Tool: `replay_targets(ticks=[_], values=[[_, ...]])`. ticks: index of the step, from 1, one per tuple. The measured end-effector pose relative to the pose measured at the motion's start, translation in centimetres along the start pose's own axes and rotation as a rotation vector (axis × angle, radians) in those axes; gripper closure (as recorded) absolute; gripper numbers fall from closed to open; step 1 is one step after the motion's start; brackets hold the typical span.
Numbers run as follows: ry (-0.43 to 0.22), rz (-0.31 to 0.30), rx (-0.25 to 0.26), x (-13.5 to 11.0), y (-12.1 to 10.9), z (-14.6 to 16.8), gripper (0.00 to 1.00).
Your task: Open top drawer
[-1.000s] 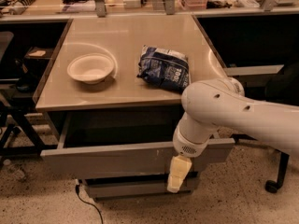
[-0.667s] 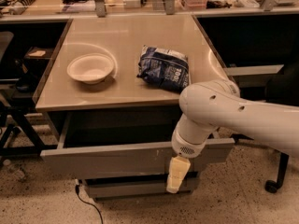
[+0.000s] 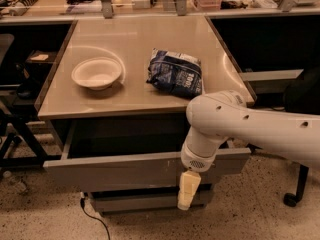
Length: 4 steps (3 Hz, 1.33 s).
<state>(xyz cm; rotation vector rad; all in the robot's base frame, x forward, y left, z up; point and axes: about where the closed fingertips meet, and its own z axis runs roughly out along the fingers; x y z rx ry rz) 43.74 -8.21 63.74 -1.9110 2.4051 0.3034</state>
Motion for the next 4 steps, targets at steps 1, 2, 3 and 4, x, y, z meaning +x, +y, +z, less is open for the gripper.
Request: replay_targets(ticks=[1,2,3,4], values=[[0.002,-0.003,-0.004,-0.1,0.0,0.0,0.0],[0.025,-0.012,-0.027,0.4,1.2,0.1,0.0],[0.025,-0.012,-0.027,0.4,1.2,-0.2,0.0],[0.03,-0.003,-0.051,2.1,3.2,-0.8,0.0]])
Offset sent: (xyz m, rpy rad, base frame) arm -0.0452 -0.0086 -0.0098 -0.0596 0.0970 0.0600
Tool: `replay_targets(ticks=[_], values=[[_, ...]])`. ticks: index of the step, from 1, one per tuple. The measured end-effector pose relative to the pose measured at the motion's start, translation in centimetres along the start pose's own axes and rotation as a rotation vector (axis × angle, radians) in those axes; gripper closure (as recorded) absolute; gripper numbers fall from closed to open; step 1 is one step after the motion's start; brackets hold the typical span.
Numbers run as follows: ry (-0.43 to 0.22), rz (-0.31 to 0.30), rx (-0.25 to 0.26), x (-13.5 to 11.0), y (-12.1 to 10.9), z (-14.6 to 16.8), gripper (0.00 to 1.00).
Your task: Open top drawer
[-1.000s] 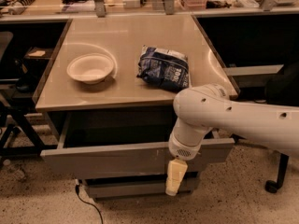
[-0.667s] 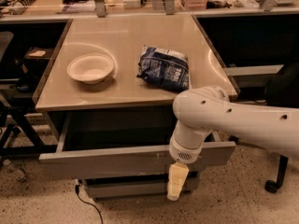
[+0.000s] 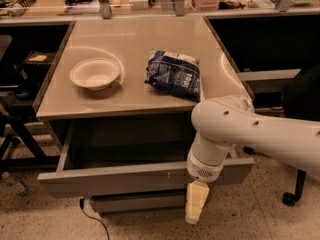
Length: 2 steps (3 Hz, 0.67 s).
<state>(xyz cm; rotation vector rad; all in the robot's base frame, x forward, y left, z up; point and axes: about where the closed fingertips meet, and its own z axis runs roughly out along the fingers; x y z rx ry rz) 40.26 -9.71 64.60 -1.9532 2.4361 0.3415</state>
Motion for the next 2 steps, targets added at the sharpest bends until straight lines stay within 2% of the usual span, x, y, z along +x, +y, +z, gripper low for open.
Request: replay_targets(ticks=[1,2], values=[[0.02,0.025,-0.05,5.17,5.94,-1.96,0.0],[0.02,0.024,-0.05,5.3,6.07,-2.06,0.0]])
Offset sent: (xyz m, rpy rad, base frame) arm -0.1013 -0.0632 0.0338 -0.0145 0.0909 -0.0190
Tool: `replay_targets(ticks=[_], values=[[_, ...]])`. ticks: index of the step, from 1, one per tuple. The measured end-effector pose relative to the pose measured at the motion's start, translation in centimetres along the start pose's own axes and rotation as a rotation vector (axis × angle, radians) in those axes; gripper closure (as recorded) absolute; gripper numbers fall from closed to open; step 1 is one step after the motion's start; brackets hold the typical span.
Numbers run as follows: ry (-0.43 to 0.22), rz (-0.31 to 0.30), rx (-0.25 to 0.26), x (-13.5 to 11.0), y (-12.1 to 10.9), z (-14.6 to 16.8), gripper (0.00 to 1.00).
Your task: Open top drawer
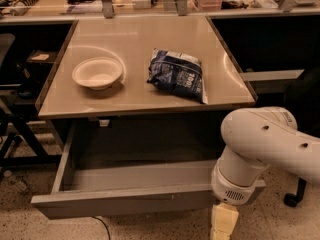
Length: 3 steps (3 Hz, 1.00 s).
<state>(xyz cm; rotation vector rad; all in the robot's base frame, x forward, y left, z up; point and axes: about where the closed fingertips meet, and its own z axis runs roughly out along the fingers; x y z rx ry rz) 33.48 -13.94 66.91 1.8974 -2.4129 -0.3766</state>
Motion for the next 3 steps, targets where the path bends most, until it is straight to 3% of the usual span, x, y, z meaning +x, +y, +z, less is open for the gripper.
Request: replay_targets(ticks=[3], values=[[0.004,-0.031,0.031,-1.01,-1.22,-0.09,0.0]])
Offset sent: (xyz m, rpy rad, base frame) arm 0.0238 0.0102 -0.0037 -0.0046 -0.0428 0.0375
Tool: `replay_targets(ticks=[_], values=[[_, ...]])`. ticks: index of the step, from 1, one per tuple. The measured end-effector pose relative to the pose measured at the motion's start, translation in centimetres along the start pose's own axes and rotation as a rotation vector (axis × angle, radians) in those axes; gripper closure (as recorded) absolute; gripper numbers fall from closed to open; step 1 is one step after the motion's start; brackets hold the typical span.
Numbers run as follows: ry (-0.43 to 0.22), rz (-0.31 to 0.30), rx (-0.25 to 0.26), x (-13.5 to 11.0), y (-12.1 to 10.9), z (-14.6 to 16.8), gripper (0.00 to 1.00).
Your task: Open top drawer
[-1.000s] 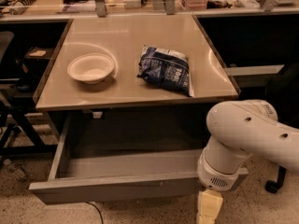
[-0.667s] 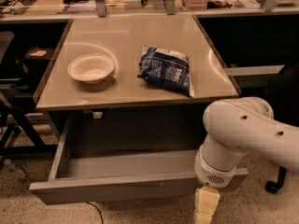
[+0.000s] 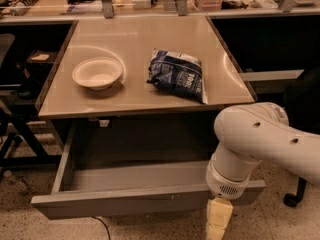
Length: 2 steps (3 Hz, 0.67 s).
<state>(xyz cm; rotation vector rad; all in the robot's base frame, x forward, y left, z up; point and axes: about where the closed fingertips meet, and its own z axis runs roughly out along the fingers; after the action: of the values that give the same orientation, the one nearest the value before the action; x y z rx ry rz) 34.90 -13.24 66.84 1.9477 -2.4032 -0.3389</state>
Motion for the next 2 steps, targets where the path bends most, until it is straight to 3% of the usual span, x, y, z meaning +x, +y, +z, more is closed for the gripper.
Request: replay_targets(ticks=[1,2], values=[[0.023,-0.001,-0.073,1.01,2.2,2.5,0.0],[0.026,0.004,-0.09,1.36,2.71,2.81,0.0]])
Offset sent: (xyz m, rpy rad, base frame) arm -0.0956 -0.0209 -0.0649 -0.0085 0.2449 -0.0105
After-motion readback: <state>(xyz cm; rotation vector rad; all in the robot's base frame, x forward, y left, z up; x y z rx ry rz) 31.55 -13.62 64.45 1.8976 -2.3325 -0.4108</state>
